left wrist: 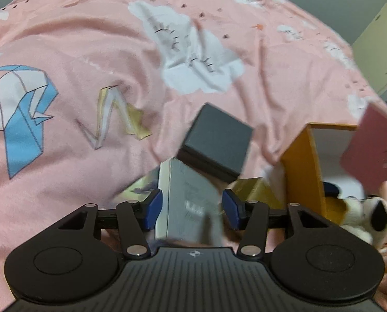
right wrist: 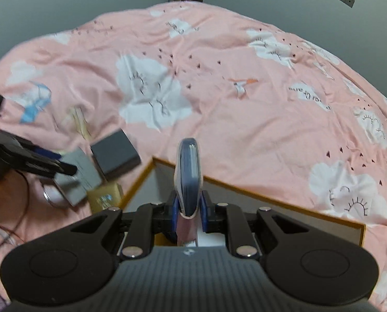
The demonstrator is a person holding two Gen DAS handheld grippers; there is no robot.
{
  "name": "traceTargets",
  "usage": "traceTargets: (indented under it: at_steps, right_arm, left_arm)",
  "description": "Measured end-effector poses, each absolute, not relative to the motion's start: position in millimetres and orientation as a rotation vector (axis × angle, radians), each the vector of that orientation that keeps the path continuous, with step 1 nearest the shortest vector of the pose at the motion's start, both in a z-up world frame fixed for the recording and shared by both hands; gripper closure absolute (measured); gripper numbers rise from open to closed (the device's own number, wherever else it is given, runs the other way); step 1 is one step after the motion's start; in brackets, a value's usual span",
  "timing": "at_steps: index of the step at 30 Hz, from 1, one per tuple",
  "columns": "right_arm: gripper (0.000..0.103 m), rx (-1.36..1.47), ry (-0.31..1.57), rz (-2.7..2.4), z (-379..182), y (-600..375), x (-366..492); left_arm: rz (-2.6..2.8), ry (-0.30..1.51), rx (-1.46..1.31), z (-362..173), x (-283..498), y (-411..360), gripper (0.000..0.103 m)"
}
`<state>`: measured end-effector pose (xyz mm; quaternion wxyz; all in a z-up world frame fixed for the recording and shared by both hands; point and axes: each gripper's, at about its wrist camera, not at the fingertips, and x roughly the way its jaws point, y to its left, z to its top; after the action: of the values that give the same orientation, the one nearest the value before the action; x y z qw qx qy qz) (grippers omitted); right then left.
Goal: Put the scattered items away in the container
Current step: 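Lift the pink item and carry it over the orange box with the right tool, then lower the pink item into the orange box and open the right tool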
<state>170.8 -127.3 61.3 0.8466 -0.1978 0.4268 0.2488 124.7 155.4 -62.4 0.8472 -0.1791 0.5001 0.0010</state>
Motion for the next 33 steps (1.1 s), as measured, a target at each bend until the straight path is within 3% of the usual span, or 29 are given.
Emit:
traceTargets:
  at_steps: [4,14,23,30,33]
  right_arm:
    - [0.084,-0.397,0.924,0.53,51.8,-130.4,170.9]
    - [0.084,-0.395,0.927,0.534,44.3,-136.1,165.4]
    - [0.084,-0.394,0.916,0.538,44.1,-140.2,163.0]
    - [0.085,-0.578,0.852,0.547,40.5,-128.5,153.8]
    - [0.085,-0.709,0.81,0.556,34.6,-114.9,150.4]
  left_arm:
    - [-0.037,1.026,-0.451,-56.7,121.0,153.9,0.048]
    - [0.087,1.053,-0.183,-62.0,116.4,130.4,0.047]
    - [0.064,1.071,-0.162,-76.0,126.6,123.4,0.047]
    - [0.023,1.018,-0.218,-60.7,116.8,119.6,0.07]
    - [-0.019,1.011,-0.251,-57.8,117.1,113.6,0.071]
